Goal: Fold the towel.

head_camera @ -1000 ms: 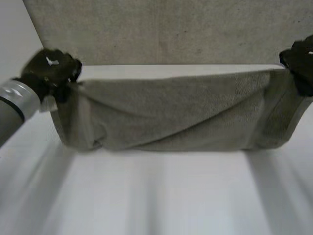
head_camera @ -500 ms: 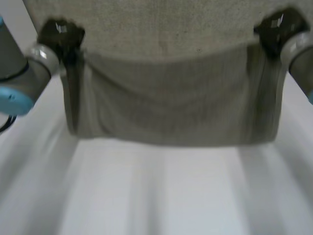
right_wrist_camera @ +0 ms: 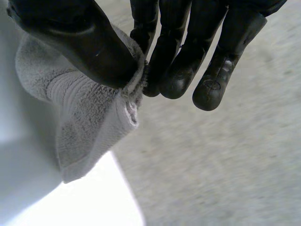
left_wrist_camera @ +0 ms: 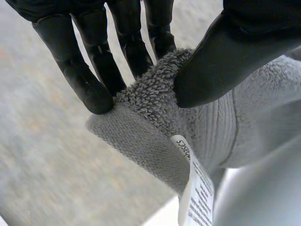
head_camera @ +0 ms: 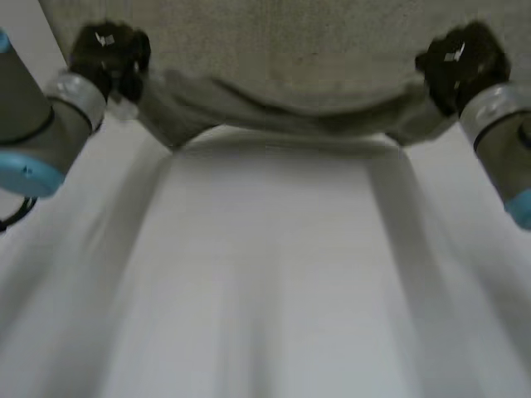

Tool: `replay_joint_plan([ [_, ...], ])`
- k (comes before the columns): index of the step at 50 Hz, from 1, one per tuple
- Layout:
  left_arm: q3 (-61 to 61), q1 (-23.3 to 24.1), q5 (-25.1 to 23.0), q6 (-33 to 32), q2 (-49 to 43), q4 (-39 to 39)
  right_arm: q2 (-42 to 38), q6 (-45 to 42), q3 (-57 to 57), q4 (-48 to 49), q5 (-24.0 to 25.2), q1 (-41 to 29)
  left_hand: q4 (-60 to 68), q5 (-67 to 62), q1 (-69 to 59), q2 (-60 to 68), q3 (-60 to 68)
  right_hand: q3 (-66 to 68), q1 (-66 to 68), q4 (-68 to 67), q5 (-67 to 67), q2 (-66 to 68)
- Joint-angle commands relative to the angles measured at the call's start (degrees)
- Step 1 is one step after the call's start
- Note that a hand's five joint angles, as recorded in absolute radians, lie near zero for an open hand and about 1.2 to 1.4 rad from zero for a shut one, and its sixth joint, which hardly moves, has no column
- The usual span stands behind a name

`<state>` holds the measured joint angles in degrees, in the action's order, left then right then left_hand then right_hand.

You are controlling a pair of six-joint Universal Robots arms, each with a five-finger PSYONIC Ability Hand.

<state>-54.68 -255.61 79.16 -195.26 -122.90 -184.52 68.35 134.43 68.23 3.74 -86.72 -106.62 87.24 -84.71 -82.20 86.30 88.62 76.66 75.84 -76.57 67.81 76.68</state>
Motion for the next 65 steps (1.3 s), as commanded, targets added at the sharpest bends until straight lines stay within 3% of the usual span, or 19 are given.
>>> replay_joint_plan([
  [1,-24.29,-2.17,-3.13,-6.51,6.78,-14.35,1.25,-0.84,12.79,0.56,2.52,0.89,-7.24,14.71,2.2,-6.3,-8.62,3.34,4.16,-3.43,2.19,3.32],
  [6,-34.23,-4.45,-3.4,-12.41,11.35,-18.42,6.69,-0.49,17.37,0.48,2.53,1.06,-7.24,14.71,2.2,-6.3,-8.62,3.34,4.16,-3.43,2.19,3.32],
  [11,-40.68,-6.66,-5.16,-12.86,18.75,-18.42,15.15,-0.58,21.6,-0.66,2.26,1.15,-7.24,14.71,2.2,-6.3,-8.62,3.34,4.16,-3.43,2.19,3.32],
  [17,-51.03,-12.97,-13.67,-12.16,32.87,-18.34,27.61,-0.58,24.15,-11.19,4.71,5.28,-7.24,14.71,2.2,-6.3,-8.62,3.34,4.16,-3.43,2.19,3.32],
  [26,-54.39,-14.57,-17.64,-9.61,36.24,-17.19,28.6,-0.49,24.32,-14.29,10.44,7.83,-7.24,14.71,2.2,-6.3,-8.62,3.34,4.16,-3.43,2.19,3.32],
  [34,-52.1,-13.69,-17.11,-10.05,27.19,-17.72,18.93,-0.93,22.65,-13.67,11.05,8.45,-7.24,14.71,2.2,-6.3,-8.62,3.34,4.16,-3.43,2.19,3.32],
  [40,-42.52,-10.53,-15.79,-10.23,15.32,-16.93,6.1,-0.58,15.88,-13.58,10.35,8.45,-7.24,14.71,2.2,-6.3,-8.62,3.34,4.16,-3.43,2.19,3.32],
  [42,-37.1,-7.64,-14.22,-11.1,9.99,-16.06,0.23,-0.23,11.34,-13.58,9.39,8.27,-7.24,14.71,2.2,-6.3,-8.62,3.34,4.16,-3.43,2.19,3.32],
  [52,-19.53,-2.89,-6.66,-17.42,-6.36,-11.14,-16.03,0.83,-3.78,-11.3,1.92,5.02,-7.24,14.71,2.2,-6.3,-8.62,3.34,4.16,-3.43,2.19,3.32],
  [62,-3.79,-0.86,-1.03,-19.81,-18.06,-6.92,-29.57,0.57,-18.11,-10.07,-0.55,3.7,-7.24,14.71,2.2,-6.3,-8.62,3.34,4.16,-3.43,2.19,3.32],
  [64,-1.74,-0.33,-0.76,-19.81,-19.4,-6.21,-31.43,0.48,-20.33,-10.16,-1.25,3.53,-11.25,18.73,6.22,-10.31,-12.63,3.34,4.16,-3.43,2.19,3.32],
  [65,0.0,0.11,-0.76,-19.81,-20.44,-5.51,-32.91,0.39,-22.33,-10.16,-2.04,3.18,-20.75,28.22,15.71,-19.8,-22.12,3.34,4.16,-3.43,2.19,3.32],
])
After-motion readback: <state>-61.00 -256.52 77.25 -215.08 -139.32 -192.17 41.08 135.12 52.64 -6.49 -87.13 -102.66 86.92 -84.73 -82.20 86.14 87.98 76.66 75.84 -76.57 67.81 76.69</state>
